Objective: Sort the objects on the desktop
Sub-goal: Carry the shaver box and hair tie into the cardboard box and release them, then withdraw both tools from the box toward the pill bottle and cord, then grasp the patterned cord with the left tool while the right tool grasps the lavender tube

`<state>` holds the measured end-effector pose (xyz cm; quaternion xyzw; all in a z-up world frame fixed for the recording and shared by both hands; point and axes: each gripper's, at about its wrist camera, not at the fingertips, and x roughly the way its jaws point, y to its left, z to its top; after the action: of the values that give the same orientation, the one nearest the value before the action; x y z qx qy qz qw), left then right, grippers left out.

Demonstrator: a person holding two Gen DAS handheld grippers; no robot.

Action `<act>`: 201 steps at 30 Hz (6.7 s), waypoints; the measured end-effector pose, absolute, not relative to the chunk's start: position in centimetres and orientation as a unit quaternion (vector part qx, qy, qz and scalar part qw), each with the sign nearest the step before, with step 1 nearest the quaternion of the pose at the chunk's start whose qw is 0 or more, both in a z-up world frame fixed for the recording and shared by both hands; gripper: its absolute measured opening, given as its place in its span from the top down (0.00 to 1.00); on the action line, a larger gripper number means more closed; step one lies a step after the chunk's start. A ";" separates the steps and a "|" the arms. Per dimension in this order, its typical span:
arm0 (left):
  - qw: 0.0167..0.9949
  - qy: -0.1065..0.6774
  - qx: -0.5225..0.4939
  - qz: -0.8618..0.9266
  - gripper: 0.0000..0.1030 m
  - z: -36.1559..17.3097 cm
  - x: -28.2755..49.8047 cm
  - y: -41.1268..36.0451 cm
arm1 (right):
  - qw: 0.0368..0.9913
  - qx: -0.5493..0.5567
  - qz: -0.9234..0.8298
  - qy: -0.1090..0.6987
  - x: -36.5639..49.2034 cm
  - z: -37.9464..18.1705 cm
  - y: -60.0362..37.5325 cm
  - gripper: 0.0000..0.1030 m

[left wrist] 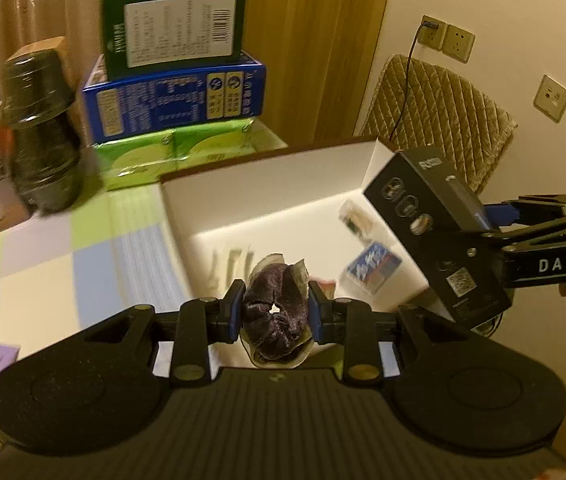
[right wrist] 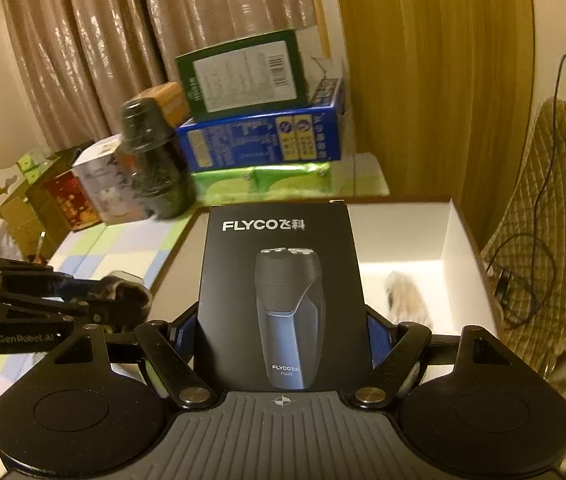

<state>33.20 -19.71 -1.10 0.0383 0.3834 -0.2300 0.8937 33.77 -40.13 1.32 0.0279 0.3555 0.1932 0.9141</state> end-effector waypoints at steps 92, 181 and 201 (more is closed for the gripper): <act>0.894 0.429 0.014 -0.129 0.11 -1.8 32.9 -19.8 | 0.901 0.036 0.168 0.399 32.4 -0.9 -40.8 0.02; 0.885 0.458 -0.066 0.045 0.23 -11.2 27.8 9.2 | 0.839 -0.044 0.292 0.457 31.9 -11.1 -9.6 0.03; 0.888 0.458 -0.005 0.038 0.63 -14.8 31.9 7.5 | 0.835 -0.026 0.276 0.475 34.8 -12.2 -10.9 0.03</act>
<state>31.85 7.50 -14.76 -0.0047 0.4576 0.0377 0.8883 34.78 -10.89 -12.22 -0.0263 0.4755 0.2757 0.8350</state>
